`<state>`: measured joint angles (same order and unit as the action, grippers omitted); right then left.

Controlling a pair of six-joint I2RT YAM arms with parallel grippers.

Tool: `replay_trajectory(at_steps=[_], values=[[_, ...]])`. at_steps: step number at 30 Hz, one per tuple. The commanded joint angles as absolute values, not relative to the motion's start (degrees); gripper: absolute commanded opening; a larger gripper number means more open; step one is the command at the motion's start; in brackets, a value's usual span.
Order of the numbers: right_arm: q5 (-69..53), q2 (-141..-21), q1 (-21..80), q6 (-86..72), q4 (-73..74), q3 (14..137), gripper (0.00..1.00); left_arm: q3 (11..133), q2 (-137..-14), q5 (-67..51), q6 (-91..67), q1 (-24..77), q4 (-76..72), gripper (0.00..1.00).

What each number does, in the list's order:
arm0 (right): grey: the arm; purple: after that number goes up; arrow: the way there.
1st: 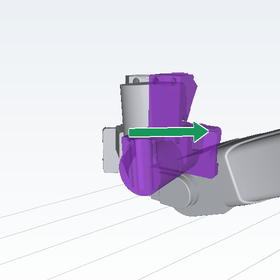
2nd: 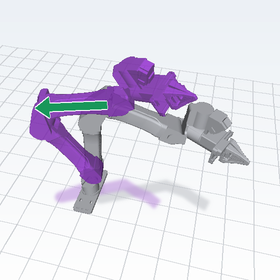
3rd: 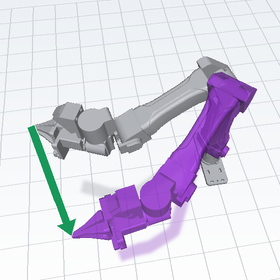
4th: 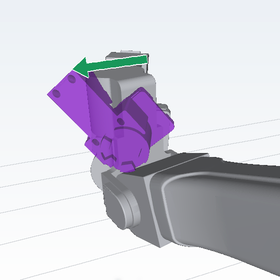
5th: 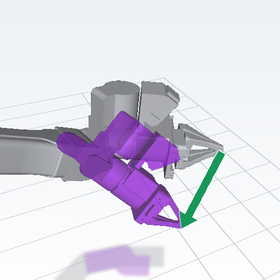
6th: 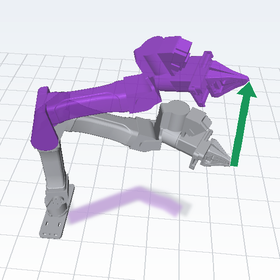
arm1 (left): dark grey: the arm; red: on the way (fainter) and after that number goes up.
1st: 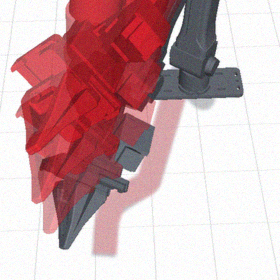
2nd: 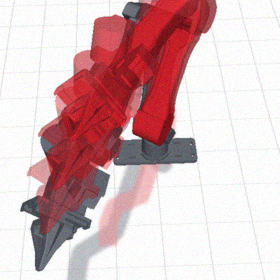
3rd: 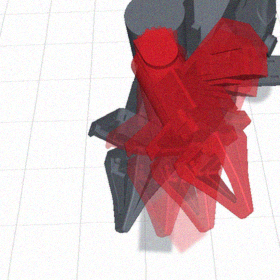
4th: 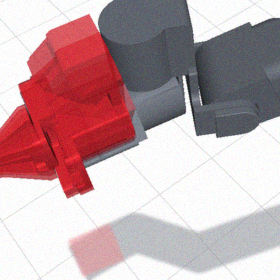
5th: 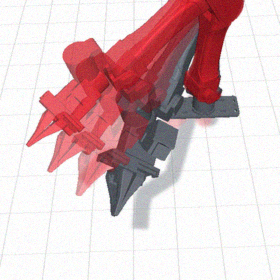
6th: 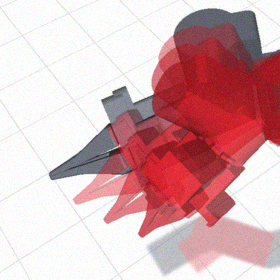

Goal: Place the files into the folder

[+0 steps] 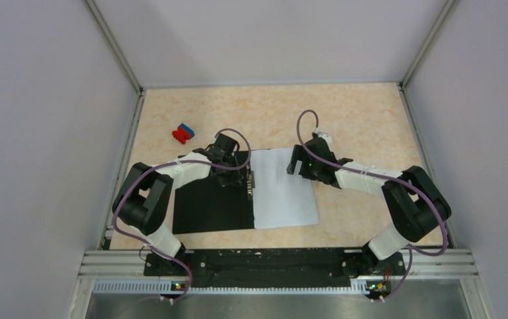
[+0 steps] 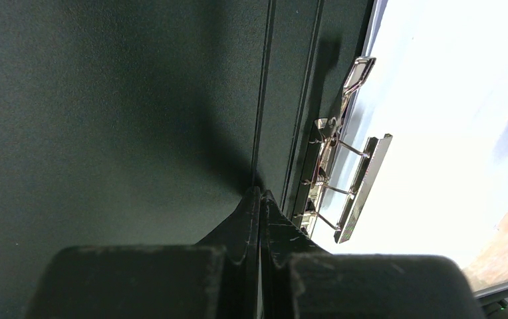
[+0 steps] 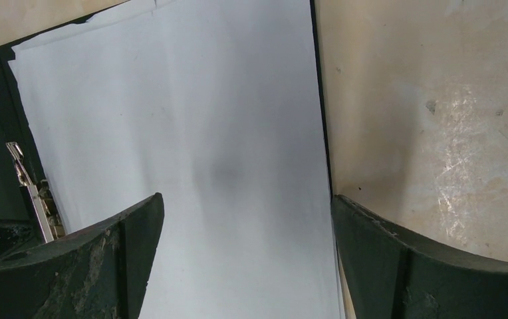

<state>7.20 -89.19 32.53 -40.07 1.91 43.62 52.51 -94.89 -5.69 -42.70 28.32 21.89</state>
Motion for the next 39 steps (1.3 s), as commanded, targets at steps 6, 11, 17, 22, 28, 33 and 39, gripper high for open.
replay_trajectory(at_steps=[6,11,17,22,28,33,39], values=[[9.8,-84.8,32.3,-40.3,6.6,44.9,0.96,51.2,-96.0,-5.5,-42.3,29.6,22.0,0.00],[7.7,-81.2,29.7,-40.4,8.2,42.7,0.96,51.0,-96.0,-5.5,-42.3,29.6,22.0,0.00],[5.6,-73.4,29.7,-42.2,10.9,36.4,0.96,51.1,-95.8,-5.7,-42.5,29.6,21.9,0.00],[4.9,-66.7,32.3,-44.5,14.9,32.0,0.95,51.1,-95.7,-6.2,-42.5,29.6,21.7,0.00],[4.0,-62.5,35.3,-48.6,15.8,27.2,0.93,51.2,-95.8,-6.4,-42.7,29.6,21.7,0.00],[4.6,-63.3,38.6,-51.2,14.6,25.1,0.93,51.5,-96.3,-6.5,-42.6,29.6,21.7,0.00],[5.2,-62.7,42.0,-53.8,14.7,24.8,0.93,51.4,-96.4,-6.4,-42.7,29.6,21.8,0.00]])
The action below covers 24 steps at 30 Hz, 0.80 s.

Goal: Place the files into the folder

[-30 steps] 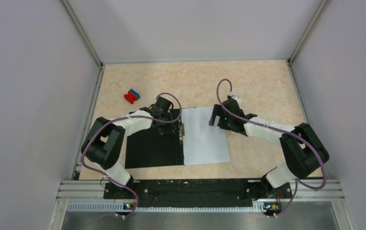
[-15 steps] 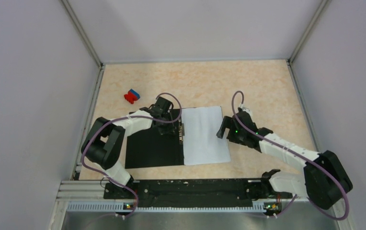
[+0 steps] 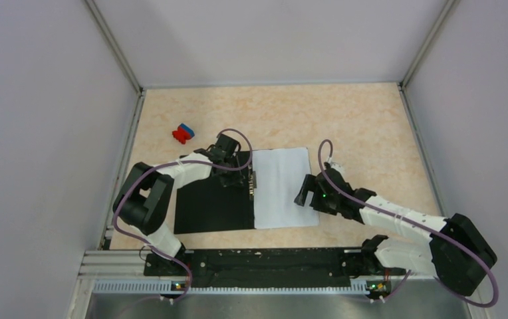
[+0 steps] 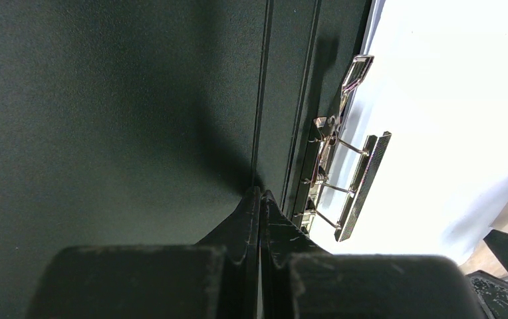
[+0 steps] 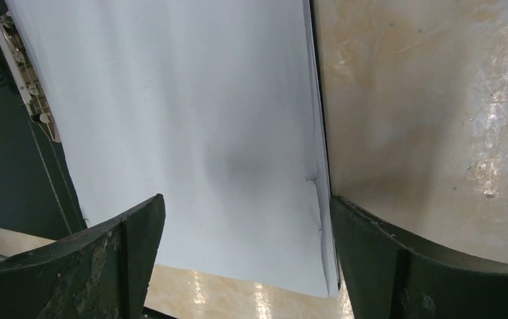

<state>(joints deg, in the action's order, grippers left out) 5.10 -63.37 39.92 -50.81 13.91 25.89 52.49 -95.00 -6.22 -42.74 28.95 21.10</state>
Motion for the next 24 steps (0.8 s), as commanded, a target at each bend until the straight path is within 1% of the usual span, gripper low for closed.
replay_trajectory(at_steps=[1,8,12,18,24], values=[[5.2,-62.6,42.4,-54.1,14.8,24.9,0.92,51.5,-96.4,-6.4,-42.6,29.6,21.8,0.00],[6.4,-62.6,43.2,-54.1,15.8,26.3,0.93,51.3,-96.5,-6.5,-42.8,29.6,21.6,0.00],[7.6,-65.2,43.6,-52.8,15.8,28.4,0.93,51.3,-96.6,-6.5,-42.9,29.7,21.5,0.00],[11.8,-70.2,47.9,-52.2,17.6,32.3,0.93,51.2,-96.7,-6.5,-42.8,29.7,21.4,0.00],[14.9,-71.6,49.0,-51.8,19.2,33.4,0.93,51.0,-96.6,-6.5,-42.8,29.7,21.4,0.00]])
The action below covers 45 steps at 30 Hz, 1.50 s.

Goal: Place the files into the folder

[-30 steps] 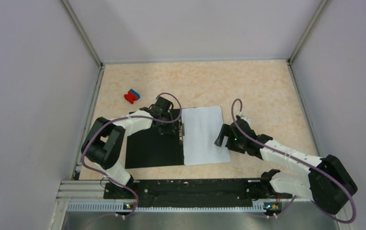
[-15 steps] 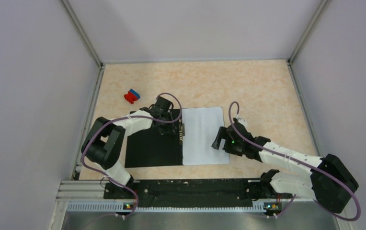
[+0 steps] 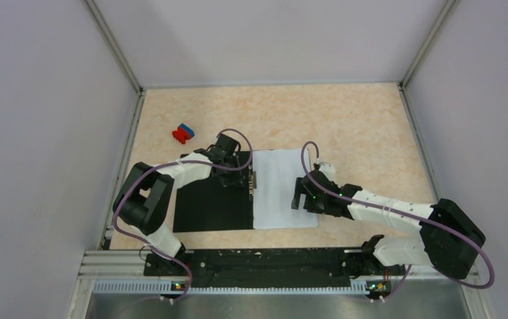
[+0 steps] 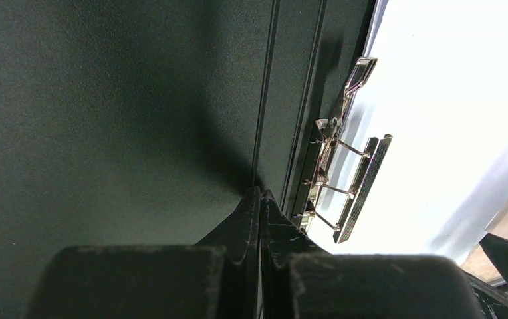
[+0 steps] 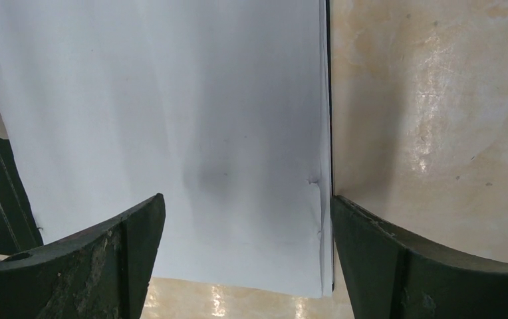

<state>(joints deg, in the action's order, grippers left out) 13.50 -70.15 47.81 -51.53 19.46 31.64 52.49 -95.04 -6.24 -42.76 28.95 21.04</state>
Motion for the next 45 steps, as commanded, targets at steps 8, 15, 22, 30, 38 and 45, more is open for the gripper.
replay_trajectory(at_steps=[8,15,22,30,38,45], values=[[15.7,-68.4,48.9,-50.6,21.4,35.2,0.95,50.8,-96.2,-6.3,-42.8,29.7,21.5,0.00],[15.1,-62.8,47.7,-51.5,24.2,32.9,0.96,50.8,-96.2,-6.4,-42.7,29.7,21.5,0.00],[11.6,-62.3,47.7,-53.0,23.0,29.9,0.96,51.0,-96.5,-6.6,-42.9,29.7,21.3,0.00],[10.4,-64.0,48.2,-53.6,19.8,28.5,0.96,51.0,-96.7,-6.8,-42.8,29.7,21.3,0.00],[10.5,-65.0,49.4,-54.0,19.5,29.4,0.96,50.7,-96.7,-6.6,-43.0,29.7,21.2,0.00],[10.8,-64.2,49.7,-54.4,19.6,29.3,0.96,50.7,-96.8,-6.6,-43.0,29.7,21.3,0.00]])
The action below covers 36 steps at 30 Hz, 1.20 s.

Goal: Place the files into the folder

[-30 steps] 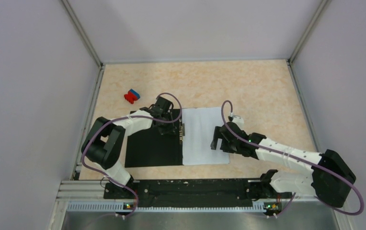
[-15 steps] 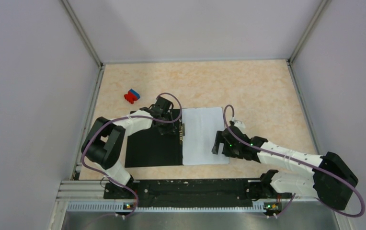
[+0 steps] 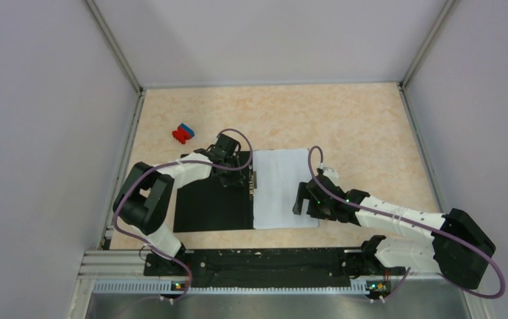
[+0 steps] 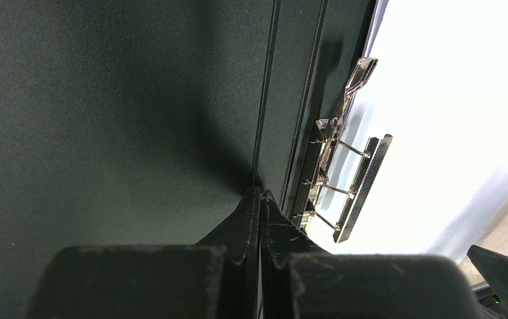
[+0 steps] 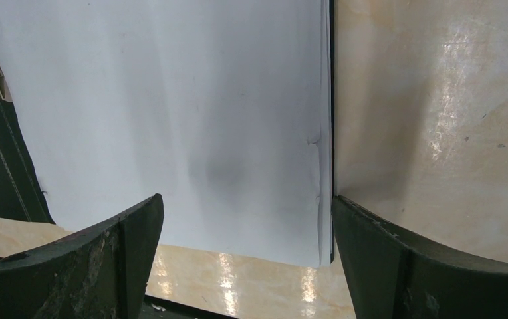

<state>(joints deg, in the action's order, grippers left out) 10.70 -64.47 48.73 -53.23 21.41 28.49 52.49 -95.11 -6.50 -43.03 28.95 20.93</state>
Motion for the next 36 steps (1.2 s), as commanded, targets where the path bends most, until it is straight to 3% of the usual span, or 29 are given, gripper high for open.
replay_trajectory(at_steps=[1,36], values=[[10.9,-64.2,49.8,-54.4,19.7,29.5,0.96,50.7,-96.8,-6.7,-43.0,29.7,21.2,0.00],[11.5,-66.8,51.4,-53.0,19.8,32.9,0.96,50.2,-97.0,-6.7,-43.0,29.7,20.8,0.00]])
